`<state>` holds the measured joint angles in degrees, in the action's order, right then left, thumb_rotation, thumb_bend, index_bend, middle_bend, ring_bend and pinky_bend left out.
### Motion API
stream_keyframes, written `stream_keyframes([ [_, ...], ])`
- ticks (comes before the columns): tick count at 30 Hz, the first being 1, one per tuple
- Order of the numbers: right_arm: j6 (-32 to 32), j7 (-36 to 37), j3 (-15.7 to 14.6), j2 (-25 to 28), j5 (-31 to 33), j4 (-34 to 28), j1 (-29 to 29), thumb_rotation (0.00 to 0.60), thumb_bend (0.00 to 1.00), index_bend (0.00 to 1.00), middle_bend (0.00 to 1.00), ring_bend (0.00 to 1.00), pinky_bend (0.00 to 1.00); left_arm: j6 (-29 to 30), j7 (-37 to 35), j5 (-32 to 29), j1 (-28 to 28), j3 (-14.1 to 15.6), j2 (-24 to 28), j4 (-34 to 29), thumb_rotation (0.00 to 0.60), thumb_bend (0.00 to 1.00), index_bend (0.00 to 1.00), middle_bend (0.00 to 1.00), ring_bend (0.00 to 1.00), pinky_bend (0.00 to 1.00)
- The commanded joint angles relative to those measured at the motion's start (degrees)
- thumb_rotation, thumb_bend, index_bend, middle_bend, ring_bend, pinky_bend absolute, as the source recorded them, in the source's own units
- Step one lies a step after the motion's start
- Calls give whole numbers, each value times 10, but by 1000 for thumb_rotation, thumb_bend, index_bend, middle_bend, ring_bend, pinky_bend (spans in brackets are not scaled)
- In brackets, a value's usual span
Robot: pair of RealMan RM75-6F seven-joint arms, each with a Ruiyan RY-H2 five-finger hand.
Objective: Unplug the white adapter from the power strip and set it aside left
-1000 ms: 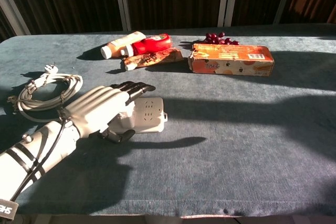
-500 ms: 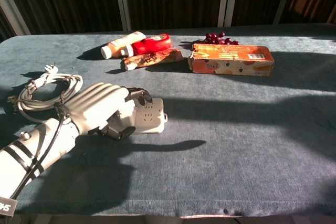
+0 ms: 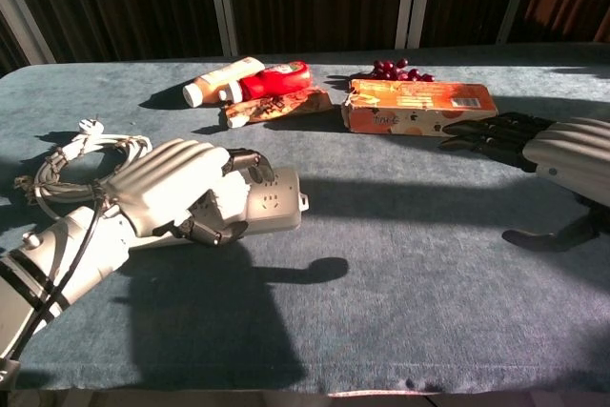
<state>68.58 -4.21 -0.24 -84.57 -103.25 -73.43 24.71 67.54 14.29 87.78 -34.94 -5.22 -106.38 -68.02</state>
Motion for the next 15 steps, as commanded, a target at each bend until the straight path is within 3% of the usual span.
stream_keyframes([
  [1, -6, 47, -15, -79, -49, 81, 50, 600, 533, 32, 116, 0, 6, 2, -1, 0, -1, 0, -2, 1, 600, 461, 316, 369, 370, 569],
  [5, -5, 88, -23, -118, -62, 111, 76, 600, 764, 37, 120, 0, 7, 5, 1, -1, -1, -3, -3, 0, 600, 460, 311, 361, 367, 555],
  [15, -16, 99, -11, -160, -49, 113, 121, 600, 917, 56, 134, 0, 8, 11, -1, 1, -1, 1, -5, -7, 600, 460, 309, 359, 366, 553],
])
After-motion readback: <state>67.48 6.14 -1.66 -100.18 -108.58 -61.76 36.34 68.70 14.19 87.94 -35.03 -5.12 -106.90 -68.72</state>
